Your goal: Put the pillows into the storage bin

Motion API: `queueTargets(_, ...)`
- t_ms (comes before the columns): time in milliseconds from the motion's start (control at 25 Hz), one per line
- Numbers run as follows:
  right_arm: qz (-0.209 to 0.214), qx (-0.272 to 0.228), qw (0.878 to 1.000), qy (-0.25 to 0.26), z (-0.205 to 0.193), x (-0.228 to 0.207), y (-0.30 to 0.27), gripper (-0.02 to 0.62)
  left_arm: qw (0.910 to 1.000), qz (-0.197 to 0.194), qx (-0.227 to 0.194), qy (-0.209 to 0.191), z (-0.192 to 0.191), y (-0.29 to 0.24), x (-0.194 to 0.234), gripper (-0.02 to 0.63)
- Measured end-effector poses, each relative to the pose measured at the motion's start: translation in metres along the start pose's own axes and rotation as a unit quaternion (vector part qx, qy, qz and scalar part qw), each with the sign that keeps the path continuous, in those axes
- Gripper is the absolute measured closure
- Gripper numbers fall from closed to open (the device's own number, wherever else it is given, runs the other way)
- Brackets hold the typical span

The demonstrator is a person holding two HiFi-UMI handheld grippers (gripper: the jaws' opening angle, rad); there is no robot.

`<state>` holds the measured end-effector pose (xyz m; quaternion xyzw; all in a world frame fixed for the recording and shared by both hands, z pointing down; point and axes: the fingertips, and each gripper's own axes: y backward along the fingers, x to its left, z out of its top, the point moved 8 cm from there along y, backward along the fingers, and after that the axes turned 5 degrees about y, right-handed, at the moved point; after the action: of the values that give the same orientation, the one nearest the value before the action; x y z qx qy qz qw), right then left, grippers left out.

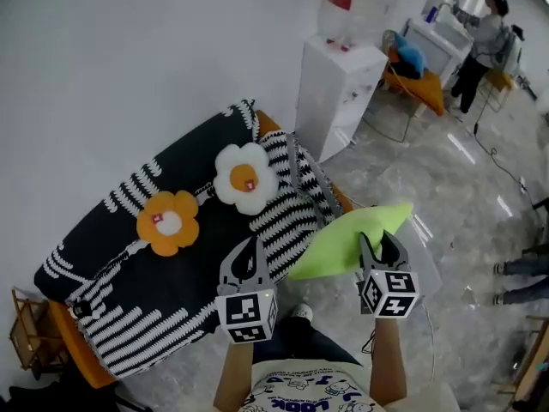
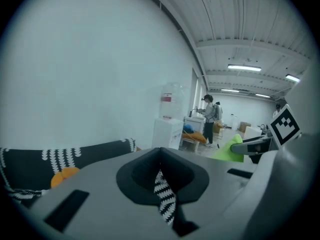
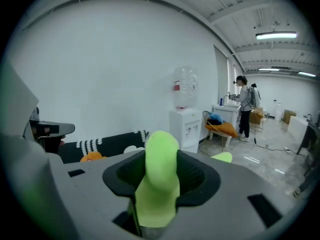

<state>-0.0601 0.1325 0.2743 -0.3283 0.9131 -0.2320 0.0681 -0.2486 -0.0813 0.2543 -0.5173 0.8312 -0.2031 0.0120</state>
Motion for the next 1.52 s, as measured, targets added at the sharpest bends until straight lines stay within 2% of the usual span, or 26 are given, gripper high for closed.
queueTargets(160,-0.057,0.005,0.998,-0.024,-0.019,-0.058,0.029,0.400,0.9978,-0.059,0.017,-0.025,-0.001,-0.029,-0.058,0.592)
queueTargets(360,-0.108,0.013,0.992,-0.059,-0.040,-0.120,0.048,0.400,0.9909,-0.119,0.032,-0.056,0.001,-0.071,-0.123,0.592)
queueTargets(600,-0.145,0.034,0.985,-0.092,-0.061,-0.182,0.041,0.400,0.9811,-0.168,0.052,-0.081,0.004,-0.137,-0.183,0.592)
queueTargets(760,-0.165,0.054,0.979,-0.108,-0.073,-0.220,0.025,0.400,0.9711,-0.203,0.067,-0.107,0.003,-0.187,-0.222,0.592)
queueTargets(1200,-0.180,0.126,0.967,-0.127,-0.093,-0.309,-0.055,0.402,0.9448,-0.266,0.122,-0.147,0.013,-0.340,-0.303,0.592)
queueTargets(1520,-0.160,0.167,0.965,-0.121,-0.120,-0.355,-0.120,0.402,0.9311,-0.283,0.158,-0.167,-0.015,-0.418,-0.328,0.592)
